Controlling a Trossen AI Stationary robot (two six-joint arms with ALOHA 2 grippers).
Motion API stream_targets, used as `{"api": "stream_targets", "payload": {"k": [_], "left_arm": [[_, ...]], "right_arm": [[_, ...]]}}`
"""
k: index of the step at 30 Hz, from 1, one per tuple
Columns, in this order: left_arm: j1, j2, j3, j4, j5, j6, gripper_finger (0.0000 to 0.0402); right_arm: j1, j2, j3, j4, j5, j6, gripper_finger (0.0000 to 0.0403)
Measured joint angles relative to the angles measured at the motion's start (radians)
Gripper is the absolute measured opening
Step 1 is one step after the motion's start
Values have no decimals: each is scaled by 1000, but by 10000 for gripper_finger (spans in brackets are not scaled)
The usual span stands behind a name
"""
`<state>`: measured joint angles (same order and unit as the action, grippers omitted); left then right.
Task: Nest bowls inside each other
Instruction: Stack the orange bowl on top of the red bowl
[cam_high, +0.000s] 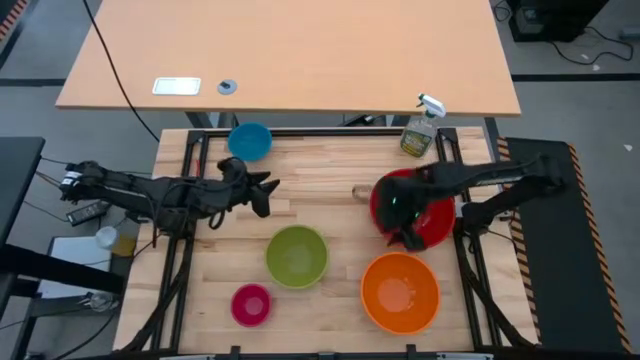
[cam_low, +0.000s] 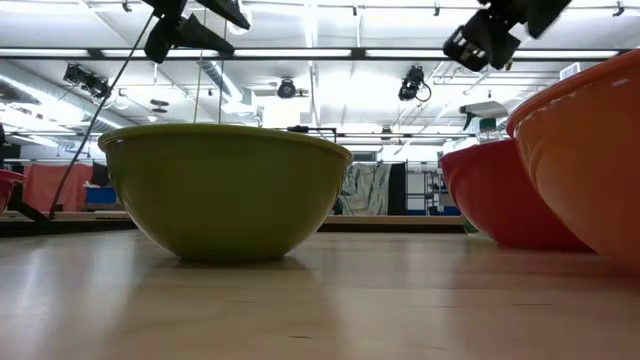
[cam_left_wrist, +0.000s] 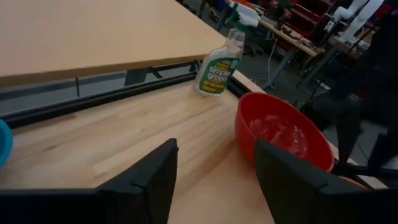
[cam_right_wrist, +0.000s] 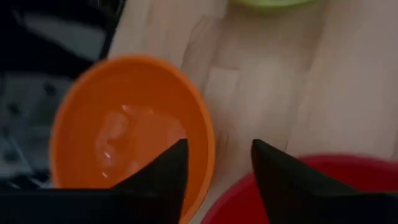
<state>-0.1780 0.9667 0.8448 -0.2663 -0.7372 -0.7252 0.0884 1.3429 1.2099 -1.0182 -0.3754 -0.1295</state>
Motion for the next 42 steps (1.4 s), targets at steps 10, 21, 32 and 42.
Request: {"api": "stream_targets", "payload": {"k": [10, 21, 32, 42], "left_arm": [[32, 0, 0, -1, -2, -41, 221], [30, -1, 0, -60, 105, -44, 221], [28, -46, 0, -66, 204, -77, 221], [28, -139, 0, -63, 201, -86, 221]], "right_arm": [[172, 168, 7, 93, 150, -110, 249], [231, 326, 7, 108, 158, -111, 201], [219, 332, 7, 128, 163, -109, 24], [194, 289, 43, 145, 146, -74, 36]]}}
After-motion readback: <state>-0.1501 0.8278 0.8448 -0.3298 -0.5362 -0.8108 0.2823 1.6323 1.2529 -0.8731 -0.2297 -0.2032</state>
